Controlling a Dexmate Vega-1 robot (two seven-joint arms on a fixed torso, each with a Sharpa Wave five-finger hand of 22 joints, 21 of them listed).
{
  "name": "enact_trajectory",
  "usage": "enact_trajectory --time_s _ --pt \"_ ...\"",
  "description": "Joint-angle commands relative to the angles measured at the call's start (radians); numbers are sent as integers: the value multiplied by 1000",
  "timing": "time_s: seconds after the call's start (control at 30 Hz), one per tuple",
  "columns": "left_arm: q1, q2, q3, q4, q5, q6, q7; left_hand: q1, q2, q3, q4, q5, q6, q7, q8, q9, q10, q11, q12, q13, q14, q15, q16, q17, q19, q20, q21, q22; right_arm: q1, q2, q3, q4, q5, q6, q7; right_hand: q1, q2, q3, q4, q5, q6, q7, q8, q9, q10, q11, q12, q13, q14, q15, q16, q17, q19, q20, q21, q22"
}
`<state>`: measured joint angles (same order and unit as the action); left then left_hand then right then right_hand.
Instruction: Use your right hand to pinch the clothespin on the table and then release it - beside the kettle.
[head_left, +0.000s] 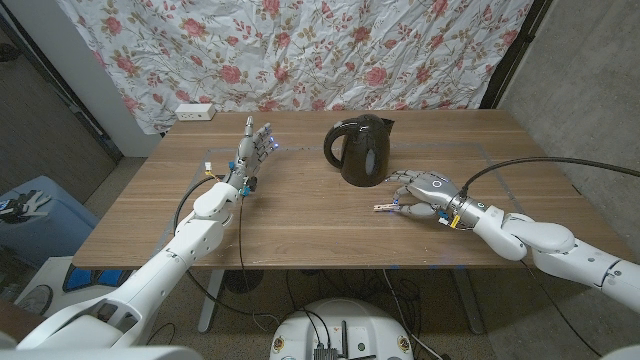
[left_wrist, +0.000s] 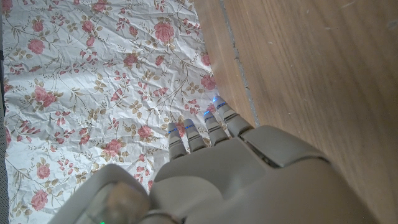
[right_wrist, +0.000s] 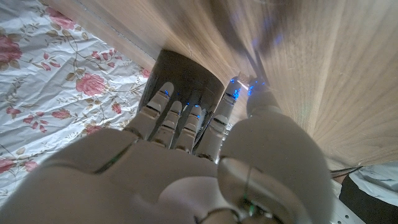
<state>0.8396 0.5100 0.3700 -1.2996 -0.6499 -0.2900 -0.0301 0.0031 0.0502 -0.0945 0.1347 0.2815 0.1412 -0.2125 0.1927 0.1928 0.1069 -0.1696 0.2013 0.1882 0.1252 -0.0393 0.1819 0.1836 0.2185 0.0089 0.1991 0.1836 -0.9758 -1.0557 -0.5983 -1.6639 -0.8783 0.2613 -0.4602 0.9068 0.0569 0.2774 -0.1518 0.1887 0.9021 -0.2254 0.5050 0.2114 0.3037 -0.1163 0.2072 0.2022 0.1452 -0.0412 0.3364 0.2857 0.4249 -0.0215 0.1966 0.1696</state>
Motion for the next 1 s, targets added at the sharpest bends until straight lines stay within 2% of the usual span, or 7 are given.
enact_trajectory --time_s 0.03,0.27,0.63,0.8,1.0 --pt "0 0 0 0 0 0 0 1 11 1 6 8 1 -9 6 5 2 -7 6 2 8 -7 8 4 8 1 7 2 23 23 -24 54 18 23 -32 10 8 0 -4 4 12 1 4 5 7 -5 5 5 8 -63 5 4 3 -3 1 3" --pt "0 0 0 0 0 0 0 1 11 1 6 8 1 -9 6 5 3 -7 6 2 8 -7 8 4 8 1 7 2 43 33 -42 81 9 33 -42 13 8 0 -5 4 13 1 4 6 7 -4 5 5 8 -64 6 5 4 -2 1 3" --pt "0 0 0 -1 0 0 0 1 11 1 6 8 1 -9 6 5 2 -7 6 2 8 -6 8 4 8 1 7 2 48 28 -53 79 1 18 -36 12 -4 -7 -7 2 2 2 -2 7 0 0 2 5 5 -59 4 5 3 7 1 3" --pt "0 0 0 0 0 0 0 1 11 1 6 8 1 -9 6 5 2 -6 6 2 8 -6 8 4 8 0 7 2 45 23 -52 72 4 8 -31 5 -22 -17 -7 2 -17 3 -10 7 -5 8 1 5 6 -51 2 4 3 14 0 3" --pt "0 0 0 0 0 0 0 1 11 1 6 8 1 -9 6 5 4 -6 6 2 8 -7 8 4 8 1 7 2 41 15 -50 56 12 0 -11 -10 -51 -33 -4 7 -67 4 -34 6 -31 24 -7 6 -5 -41 -6 3 -10 28 -4 3"
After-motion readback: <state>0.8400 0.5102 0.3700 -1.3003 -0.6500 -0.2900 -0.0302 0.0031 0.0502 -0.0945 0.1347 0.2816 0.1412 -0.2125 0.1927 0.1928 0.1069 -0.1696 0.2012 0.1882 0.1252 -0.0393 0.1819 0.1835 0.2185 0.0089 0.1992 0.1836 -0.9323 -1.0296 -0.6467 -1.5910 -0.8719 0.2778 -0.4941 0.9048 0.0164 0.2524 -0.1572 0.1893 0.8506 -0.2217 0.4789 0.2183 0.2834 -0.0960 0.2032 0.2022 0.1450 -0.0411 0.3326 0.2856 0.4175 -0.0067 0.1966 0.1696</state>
